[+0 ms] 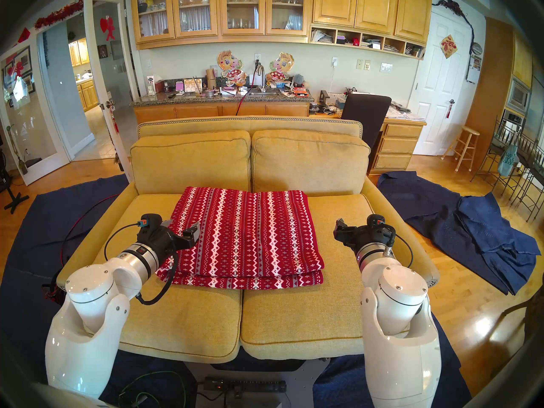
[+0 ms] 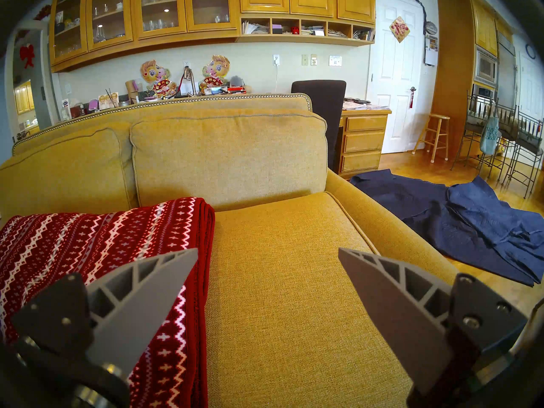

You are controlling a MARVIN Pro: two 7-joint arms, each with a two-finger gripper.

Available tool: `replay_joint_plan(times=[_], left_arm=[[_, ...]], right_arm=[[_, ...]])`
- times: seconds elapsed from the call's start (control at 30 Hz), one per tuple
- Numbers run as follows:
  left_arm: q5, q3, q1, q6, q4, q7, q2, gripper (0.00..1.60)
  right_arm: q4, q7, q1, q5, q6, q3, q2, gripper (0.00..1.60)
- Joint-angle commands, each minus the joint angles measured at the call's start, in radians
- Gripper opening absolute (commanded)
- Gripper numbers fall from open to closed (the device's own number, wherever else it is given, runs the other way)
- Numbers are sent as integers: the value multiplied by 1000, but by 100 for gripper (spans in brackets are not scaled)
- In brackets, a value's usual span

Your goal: Fold the blanket in half twice

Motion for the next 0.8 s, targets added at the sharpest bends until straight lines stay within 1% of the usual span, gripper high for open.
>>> replay_joint_plan(times=[0.0, 0.13, 0.17, 0.2, 0.3, 0.33, 0.4, 0.5, 0.57, 0.67, 0.73, 0.77], left_arm=[[-40, -43, -114, 69, -19, -9, 20, 160], [-76, -81, -149, 118, 5, -18, 35, 160], [-87, -89, -171, 140, 21, -20, 38, 160], [-98, -103, -161, 143, 22, -22, 45, 160], [-125, -123, -205, 177, 62, -30, 56, 160], [-137, -134, -199, 182, 66, -34, 63, 160], [-155, -144, -220, 201, 92, -39, 71, 160], [-169, -149, -236, 217, 117, -46, 86, 160], [-182, -149, -267, 235, 151, -49, 98, 160], [-195, -152, -276, 241, 179, -51, 112, 160], [-211, -153, -305, 254, 219, -52, 123, 160], [-211, -153, -305, 254, 219, -52, 123, 160]], right_arm=[[-29, 0, 15, 0, -7, -1, 1, 160], [-28, 1, 16, 0, -7, -1, 1, 160], [-27, 1, 16, 0, -7, -1, 1, 160], [-27, 1, 16, 0, -7, 0, 1, 160], [-25, 1, 16, 0, -7, 0, 1, 160], [-25, 1, 16, 0, -7, 0, 1, 160], [-24, 1, 16, 0, -7, 0, 1, 160], [-23, 1, 17, 0, -7, 0, 1, 160], [-23, 1, 17, 0, -7, 0, 2, 160], [-21, 1, 17, 0, -8, 0, 2, 160], [-20, 2, 17, 0, -8, 0, 2, 160], [-20, 2, 17, 0, -8, 0, 2, 160]])
